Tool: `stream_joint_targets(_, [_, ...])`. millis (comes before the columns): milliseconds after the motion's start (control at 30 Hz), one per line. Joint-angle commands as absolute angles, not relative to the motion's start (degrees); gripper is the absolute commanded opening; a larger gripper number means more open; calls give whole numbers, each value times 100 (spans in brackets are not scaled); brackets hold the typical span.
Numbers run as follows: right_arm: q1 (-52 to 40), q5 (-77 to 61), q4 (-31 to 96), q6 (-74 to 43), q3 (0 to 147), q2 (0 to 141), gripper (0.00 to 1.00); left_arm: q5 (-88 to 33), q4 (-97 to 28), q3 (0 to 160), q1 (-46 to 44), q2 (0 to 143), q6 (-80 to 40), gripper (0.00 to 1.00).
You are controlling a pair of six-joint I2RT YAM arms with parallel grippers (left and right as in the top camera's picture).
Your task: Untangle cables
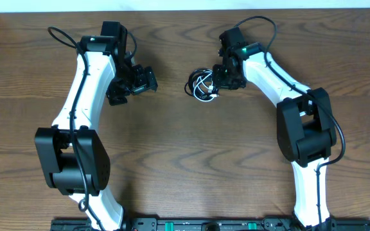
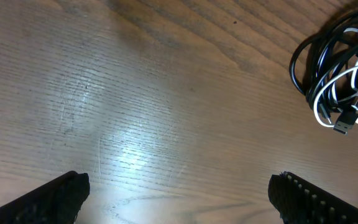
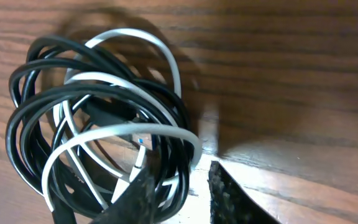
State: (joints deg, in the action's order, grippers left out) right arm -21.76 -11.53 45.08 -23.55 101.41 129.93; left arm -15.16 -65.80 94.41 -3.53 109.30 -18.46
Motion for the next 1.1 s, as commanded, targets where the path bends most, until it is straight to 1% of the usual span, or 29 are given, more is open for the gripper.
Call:
stream_joint_targets(0, [-2265,-1041,4449,-2375,10060,13054,20,-1559,-6613,9406,-355,10934,-1920,98])
stream_joint_targets(67, [-2285,-1041,4407,-2375,10060,13054,16,-1559,-6613,9406,-355,10934,-1920,98])
stream_joint_targets(133, [-2287,-1041,4366,-2375,10060,13054,9,-1559,-6613,9406,-355,10934,-1920,98])
stream_joint_targets(233, [-2287,-1041,4364,-2375,10060,13054,2,-1562,-6613,9406,-355,10934,-1920,98])
stream_joint_targets(400, [-2281,-1066,4381,-2375,10077,13039,1,-1559,-6613,9406,-355,10934,-1920,98])
stream_joint_targets(500, [-2196,-1319,4486,-2375,10175,12829,1,-1562,-6613,9406,-355,10934,-1920,98])
stream_joint_targets(700, [-1914,-2034,4462,-2353,10243,11666,1,-1562,-6613,9406,-355,10934,-1918,98])
stream_joint_targets(933, [-1811,-2309,4460,-2351,10243,10256,1,-1562,-6613,9406,-355,10934,-1920,98])
stream_joint_targets(1067, [-1914,-2355,4447,-2353,10241,9749,1,-1562,-6613,9406,-355,10934,-1920,98])
